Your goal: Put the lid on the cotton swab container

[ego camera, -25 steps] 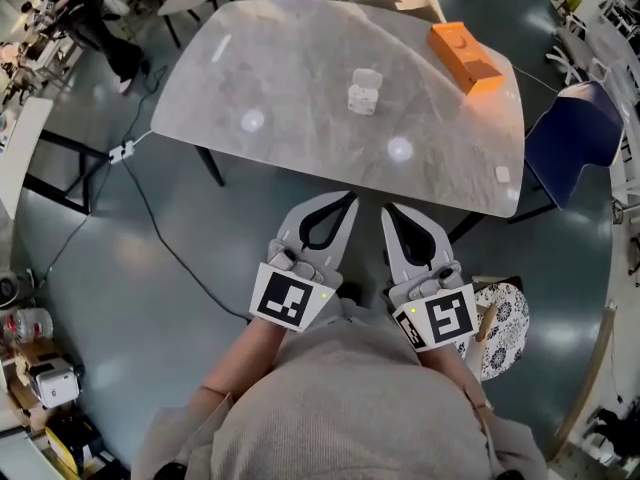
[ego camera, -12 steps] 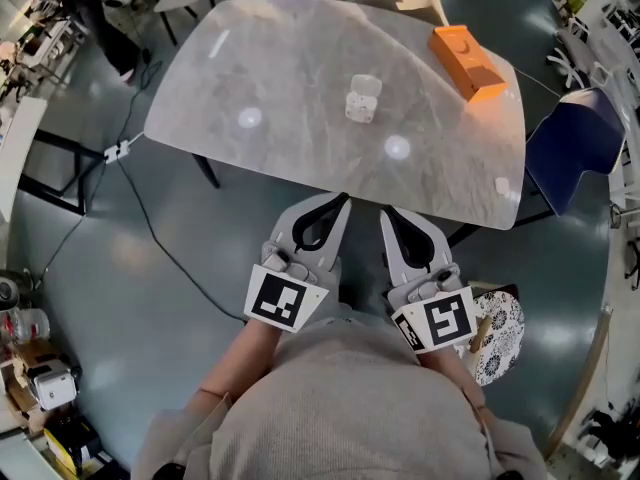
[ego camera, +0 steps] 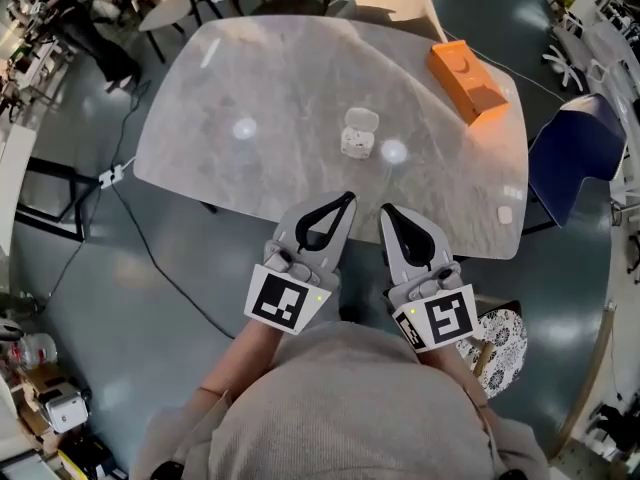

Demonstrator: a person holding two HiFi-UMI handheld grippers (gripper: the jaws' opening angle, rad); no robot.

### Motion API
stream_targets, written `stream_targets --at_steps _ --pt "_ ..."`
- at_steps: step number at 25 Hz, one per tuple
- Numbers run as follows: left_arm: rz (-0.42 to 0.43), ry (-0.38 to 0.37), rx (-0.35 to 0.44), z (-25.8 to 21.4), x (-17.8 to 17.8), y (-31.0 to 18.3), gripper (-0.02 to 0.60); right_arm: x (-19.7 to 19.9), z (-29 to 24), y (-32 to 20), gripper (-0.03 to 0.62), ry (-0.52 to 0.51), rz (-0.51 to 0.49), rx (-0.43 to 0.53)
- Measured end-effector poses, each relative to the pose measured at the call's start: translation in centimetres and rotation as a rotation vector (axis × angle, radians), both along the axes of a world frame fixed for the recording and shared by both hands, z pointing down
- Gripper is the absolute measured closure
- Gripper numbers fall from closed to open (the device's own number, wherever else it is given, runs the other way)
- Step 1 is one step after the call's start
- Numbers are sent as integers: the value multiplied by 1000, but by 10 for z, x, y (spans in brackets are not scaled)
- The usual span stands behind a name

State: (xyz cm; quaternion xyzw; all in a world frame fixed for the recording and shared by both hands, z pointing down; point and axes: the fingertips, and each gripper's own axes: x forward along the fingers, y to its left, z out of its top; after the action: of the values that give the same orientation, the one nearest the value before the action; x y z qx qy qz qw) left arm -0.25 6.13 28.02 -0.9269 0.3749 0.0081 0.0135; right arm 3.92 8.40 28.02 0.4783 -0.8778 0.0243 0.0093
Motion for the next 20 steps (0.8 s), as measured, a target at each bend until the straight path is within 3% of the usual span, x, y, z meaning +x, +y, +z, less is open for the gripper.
stream_targets --at_steps 20 --pt "110 -24 14 -9 -4 -129 584 -6 -17 -137 592 -8 85 24"
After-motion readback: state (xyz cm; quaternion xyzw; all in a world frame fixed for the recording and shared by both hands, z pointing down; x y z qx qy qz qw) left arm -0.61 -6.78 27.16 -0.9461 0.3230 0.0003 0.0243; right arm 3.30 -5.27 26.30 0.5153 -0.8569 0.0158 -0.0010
